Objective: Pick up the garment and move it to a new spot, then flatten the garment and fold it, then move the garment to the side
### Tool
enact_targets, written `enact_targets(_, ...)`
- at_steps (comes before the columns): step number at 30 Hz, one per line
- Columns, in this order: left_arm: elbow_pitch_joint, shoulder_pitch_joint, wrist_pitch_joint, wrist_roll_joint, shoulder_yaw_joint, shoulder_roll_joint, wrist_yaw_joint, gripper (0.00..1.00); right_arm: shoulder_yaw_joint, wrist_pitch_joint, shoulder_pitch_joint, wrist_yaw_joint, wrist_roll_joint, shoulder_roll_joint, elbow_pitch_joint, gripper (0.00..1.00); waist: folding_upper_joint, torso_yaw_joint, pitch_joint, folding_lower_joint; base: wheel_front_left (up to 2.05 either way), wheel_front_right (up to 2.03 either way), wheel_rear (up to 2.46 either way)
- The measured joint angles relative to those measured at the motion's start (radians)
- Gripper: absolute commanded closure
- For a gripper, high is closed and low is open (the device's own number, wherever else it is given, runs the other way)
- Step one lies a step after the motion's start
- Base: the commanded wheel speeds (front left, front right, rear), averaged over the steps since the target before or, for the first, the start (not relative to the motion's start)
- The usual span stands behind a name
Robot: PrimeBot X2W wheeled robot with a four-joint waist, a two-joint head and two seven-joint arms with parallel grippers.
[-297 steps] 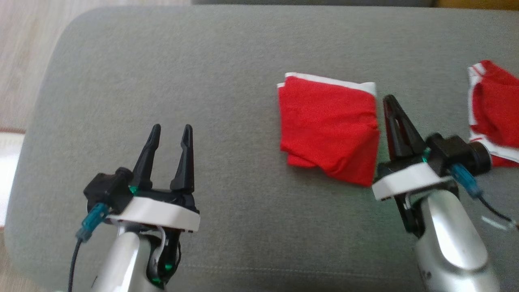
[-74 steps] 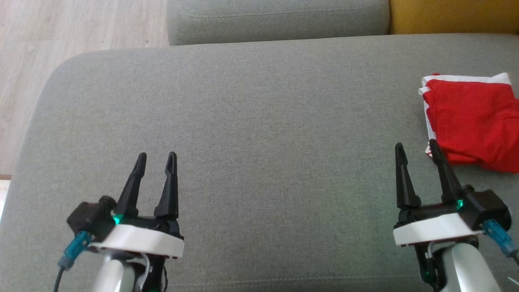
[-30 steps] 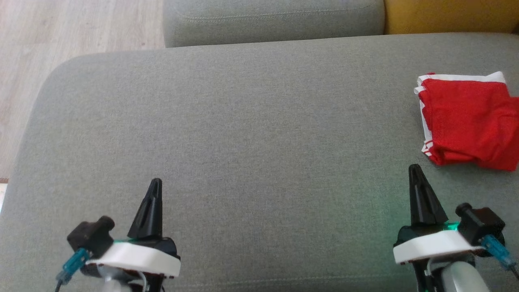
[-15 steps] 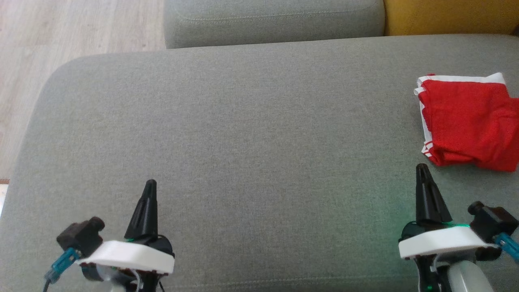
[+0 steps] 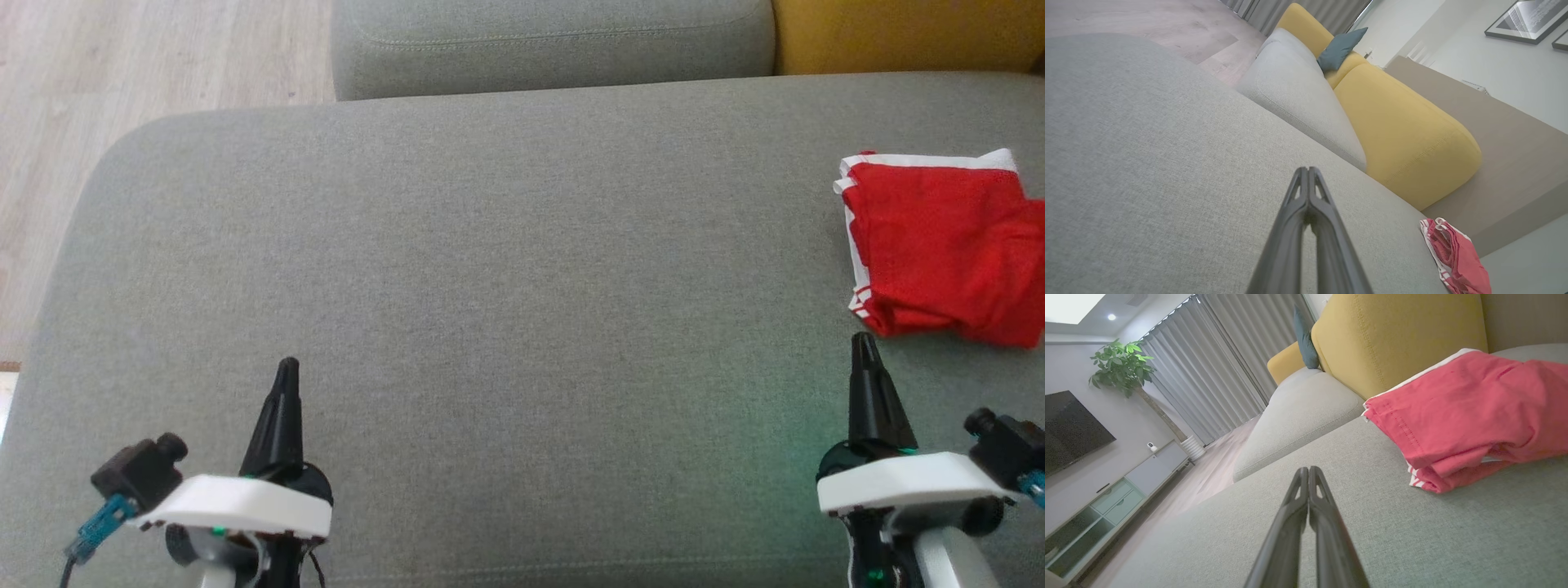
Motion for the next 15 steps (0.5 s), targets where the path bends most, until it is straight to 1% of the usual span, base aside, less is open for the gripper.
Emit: enact_targets(15, 0.014, -0.002, 0.038, -0.151, 0.026, 0.002, 0.0, 1.0, -0.015, 0.037, -0.002, 0.0, 0.181, -0.002, 0.011, 1.0, 0.0, 0.001, -0.005, 0.0, 0.0, 0.0, 0.0)
